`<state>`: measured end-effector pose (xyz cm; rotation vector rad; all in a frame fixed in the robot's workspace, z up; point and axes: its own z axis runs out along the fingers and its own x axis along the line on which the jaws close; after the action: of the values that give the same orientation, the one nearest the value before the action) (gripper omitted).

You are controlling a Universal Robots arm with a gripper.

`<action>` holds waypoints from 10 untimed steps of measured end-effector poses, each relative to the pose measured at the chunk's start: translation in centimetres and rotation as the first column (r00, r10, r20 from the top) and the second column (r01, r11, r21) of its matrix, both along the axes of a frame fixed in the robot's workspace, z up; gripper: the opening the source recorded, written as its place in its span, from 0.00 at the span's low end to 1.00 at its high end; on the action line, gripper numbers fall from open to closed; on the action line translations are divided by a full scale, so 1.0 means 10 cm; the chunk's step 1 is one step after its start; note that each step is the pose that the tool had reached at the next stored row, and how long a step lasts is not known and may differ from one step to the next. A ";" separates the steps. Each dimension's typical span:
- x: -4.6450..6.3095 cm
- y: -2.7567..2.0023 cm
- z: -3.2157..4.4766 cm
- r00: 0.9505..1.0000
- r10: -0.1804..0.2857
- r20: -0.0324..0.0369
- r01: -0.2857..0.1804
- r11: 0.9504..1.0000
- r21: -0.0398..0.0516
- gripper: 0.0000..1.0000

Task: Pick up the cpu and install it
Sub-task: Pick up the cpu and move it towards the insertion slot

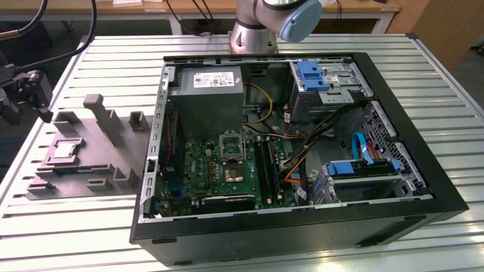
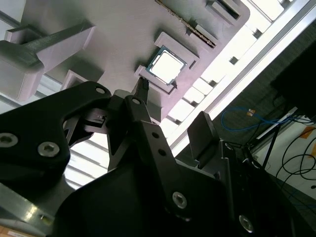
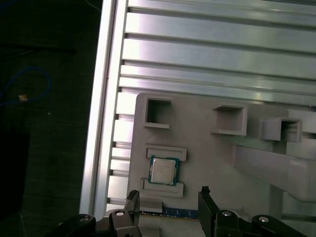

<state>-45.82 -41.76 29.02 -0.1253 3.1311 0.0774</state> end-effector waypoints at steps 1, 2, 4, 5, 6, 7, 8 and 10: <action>0.00 0.000 0.000 1.000 0.000 0.000 0.000 1.000 0.000 0.59; 0.00 0.000 0.000 1.000 0.000 0.000 0.000 1.000 0.000 0.59; 0.00 0.000 0.000 1.000 0.000 0.000 0.000 1.000 0.000 0.59; 0.00 0.000 -0.001 1.000 0.000 0.000 0.000 1.000 0.000 0.59; 0.00 0.000 -0.002 1.000 0.000 0.000 0.000 1.000 0.000 0.59; 0.00 0.000 -0.005 1.000 0.001 0.000 -0.001 1.000 0.000 0.59; 0.00 0.000 -0.007 1.000 0.005 0.000 -0.005 1.000 0.000 0.59; 0.00 0.001 -0.013 0.999 0.037 0.000 -0.037 0.999 0.000 0.59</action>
<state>-45.82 -41.76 28.89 -0.1828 3.1291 0.0777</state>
